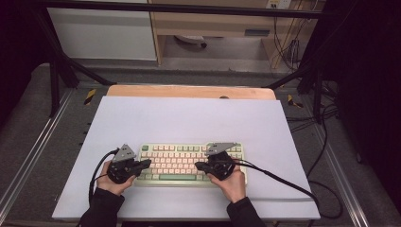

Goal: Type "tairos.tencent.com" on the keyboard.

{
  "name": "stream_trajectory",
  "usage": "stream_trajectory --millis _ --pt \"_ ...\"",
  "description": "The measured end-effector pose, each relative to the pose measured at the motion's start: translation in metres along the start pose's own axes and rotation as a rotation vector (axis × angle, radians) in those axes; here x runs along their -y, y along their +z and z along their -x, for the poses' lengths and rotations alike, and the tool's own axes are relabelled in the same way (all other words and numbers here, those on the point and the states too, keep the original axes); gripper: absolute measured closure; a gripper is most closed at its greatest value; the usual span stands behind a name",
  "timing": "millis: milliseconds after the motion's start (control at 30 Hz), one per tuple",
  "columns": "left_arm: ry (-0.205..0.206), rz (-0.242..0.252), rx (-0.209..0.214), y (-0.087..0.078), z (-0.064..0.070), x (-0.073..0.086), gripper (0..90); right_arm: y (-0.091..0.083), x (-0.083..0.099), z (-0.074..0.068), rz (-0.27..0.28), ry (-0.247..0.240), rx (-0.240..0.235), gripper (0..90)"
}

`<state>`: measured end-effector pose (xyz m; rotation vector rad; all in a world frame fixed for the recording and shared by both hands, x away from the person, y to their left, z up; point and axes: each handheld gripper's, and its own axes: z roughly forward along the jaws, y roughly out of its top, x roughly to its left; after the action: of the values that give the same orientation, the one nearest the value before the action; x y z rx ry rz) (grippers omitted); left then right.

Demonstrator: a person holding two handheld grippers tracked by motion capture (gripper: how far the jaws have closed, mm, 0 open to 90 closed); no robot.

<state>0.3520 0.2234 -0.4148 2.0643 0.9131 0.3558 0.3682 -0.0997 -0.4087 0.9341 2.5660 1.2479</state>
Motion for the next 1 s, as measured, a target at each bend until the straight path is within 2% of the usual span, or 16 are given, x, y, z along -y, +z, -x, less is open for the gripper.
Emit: stream_trajectory --millis 333,833,1000 --pt "0.017 -0.004 0.019 0.007 0.009 -0.006 89.7 -0.012 0.010 0.008 0.003 0.016 0.019 90.0" --pt "0.044 -0.035 0.043 0.023 0.023 -0.012 89.7 -0.024 0.024 0.016 0.018 0.033 0.032 90.0" --pt "0.053 -0.045 0.052 0.028 0.027 -0.012 89.7 -0.030 0.029 0.020 0.028 0.054 0.034 90.0"
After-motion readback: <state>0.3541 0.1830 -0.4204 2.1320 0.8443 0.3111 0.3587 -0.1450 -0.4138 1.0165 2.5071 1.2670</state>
